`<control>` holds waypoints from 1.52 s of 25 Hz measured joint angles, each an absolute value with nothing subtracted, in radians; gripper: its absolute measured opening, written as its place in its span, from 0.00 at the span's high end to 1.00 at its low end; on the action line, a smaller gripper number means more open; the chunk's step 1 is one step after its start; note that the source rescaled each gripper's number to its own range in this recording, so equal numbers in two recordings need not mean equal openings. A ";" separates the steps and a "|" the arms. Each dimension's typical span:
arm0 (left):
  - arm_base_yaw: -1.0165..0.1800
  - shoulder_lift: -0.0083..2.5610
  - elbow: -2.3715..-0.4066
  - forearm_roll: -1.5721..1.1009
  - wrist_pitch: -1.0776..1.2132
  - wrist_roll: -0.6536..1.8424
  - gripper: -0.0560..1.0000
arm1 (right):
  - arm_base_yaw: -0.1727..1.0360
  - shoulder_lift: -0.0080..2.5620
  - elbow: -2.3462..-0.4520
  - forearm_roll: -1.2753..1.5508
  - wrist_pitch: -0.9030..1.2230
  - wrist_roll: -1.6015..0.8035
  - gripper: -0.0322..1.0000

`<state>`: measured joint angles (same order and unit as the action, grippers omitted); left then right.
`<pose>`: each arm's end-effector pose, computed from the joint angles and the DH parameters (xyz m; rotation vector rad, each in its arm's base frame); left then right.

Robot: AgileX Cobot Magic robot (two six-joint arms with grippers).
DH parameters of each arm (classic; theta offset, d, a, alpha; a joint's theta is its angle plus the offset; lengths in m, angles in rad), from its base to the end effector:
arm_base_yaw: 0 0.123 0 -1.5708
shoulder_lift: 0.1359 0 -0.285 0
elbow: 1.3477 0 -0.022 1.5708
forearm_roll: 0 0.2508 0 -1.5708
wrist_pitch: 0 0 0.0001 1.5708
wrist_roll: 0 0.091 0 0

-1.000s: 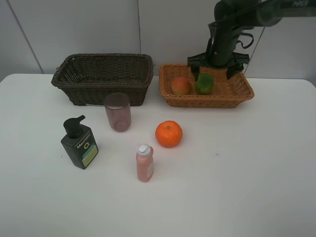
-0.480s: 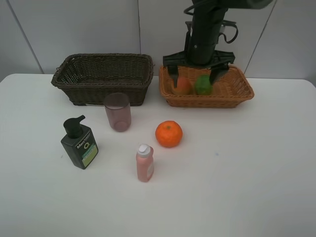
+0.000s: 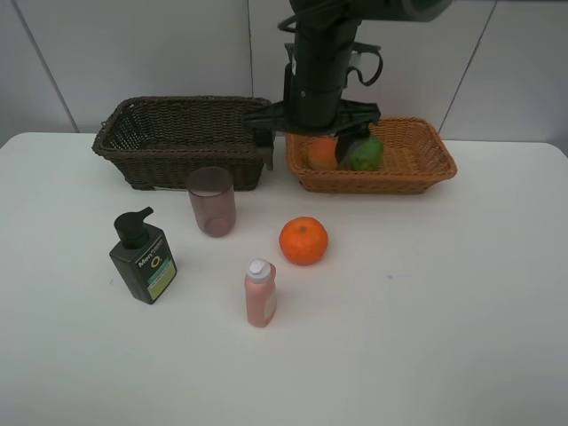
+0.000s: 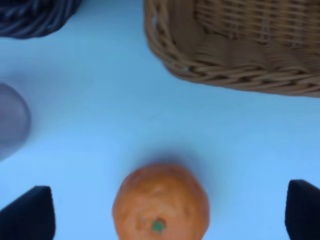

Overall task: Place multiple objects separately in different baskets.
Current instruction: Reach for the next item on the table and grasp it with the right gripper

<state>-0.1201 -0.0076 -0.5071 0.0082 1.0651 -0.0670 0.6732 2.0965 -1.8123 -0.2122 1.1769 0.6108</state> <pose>-0.0069 0.0015 0.2789 0.0536 2.0350 -0.1078 0.3577 0.2626 0.2329 -0.1783 2.8565 -0.0654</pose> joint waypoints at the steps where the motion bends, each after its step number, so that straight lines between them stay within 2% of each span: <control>1: -0.120 -0.008 -0.507 0.008 1.065 -0.067 0.00 | 0.679 2.096 -1.812 -0.212 1.175 0.614 0.00; 8: -0.120 -0.008 -0.507 0.008 1.065 -0.067 0.00 | 0.707 2.096 -1.809 -0.235 1.149 0.682 0.00; 20: -0.120 -0.008 -0.507 0.008 1.065 -0.067 0.00 | 0.709 2.096 -1.557 -0.244 0.961 0.786 0.00; 38: -0.120 -0.008 -0.507 0.008 1.065 -0.067 0.00 | 0.697 2.097 -1.437 -0.261 0.804 0.792 0.00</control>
